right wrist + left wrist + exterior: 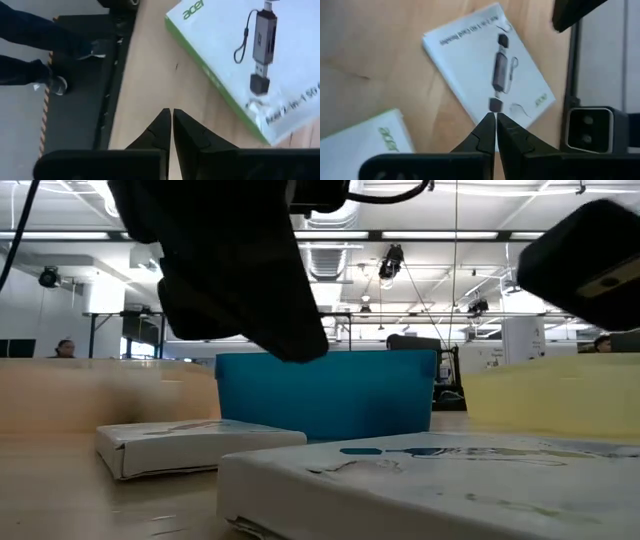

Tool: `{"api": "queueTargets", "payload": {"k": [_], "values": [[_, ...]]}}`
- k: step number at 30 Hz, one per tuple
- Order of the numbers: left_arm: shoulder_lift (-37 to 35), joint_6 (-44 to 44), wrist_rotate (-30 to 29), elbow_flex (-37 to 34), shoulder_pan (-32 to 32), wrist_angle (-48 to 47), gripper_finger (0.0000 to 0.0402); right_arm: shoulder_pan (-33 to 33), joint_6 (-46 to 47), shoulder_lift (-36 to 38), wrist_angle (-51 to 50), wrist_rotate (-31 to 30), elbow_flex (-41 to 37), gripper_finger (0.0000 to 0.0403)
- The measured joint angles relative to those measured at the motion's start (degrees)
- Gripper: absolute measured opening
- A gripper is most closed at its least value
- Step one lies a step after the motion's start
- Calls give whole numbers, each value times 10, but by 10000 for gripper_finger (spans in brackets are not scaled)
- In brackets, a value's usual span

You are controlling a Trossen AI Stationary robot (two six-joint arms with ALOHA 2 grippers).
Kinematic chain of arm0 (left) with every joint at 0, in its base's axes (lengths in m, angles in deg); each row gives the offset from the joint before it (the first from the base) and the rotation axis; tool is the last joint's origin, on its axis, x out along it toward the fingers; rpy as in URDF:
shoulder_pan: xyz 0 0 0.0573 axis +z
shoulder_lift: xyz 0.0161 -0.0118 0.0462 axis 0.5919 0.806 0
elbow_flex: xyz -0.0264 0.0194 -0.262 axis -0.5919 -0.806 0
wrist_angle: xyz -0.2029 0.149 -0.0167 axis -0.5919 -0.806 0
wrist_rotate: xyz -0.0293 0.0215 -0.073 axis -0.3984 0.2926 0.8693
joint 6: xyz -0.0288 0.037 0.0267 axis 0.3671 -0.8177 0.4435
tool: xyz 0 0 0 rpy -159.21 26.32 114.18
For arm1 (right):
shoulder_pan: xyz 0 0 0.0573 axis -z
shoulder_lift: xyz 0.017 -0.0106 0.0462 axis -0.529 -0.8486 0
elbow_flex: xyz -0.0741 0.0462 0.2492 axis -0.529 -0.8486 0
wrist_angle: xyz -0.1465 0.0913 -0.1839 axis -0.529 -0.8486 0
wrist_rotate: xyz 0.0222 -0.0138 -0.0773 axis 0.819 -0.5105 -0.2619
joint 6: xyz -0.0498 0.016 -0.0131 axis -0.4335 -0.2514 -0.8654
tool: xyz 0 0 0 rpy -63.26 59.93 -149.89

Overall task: Pick and place items into bin
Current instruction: Put the right card reader box into the yellow bin

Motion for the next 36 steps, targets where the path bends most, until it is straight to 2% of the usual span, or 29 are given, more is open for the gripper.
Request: {"api": "queueTargets", "payload": {"k": [10,20,27,29,33,36], "values": [[5,9,6,-7,-3,9,0,18,-14,-31,16,-11,3,9],[64,24,43,-3,-4,69,0,27,-13,-26,12,-84,13,9],[63,6,34,-3,-5,66,0,29,-18,-25,12,-174,39,9],[63,6,33,-4,-5,66,0,30,-24,-25,-7,-171,49,9],[59,2,33,-3,-5,63,0,17,-9,-22,-114,-157,62,9],[46,-21,13,4,-5,45,0,2,-11,-24,-110,-140,51,9]]}}
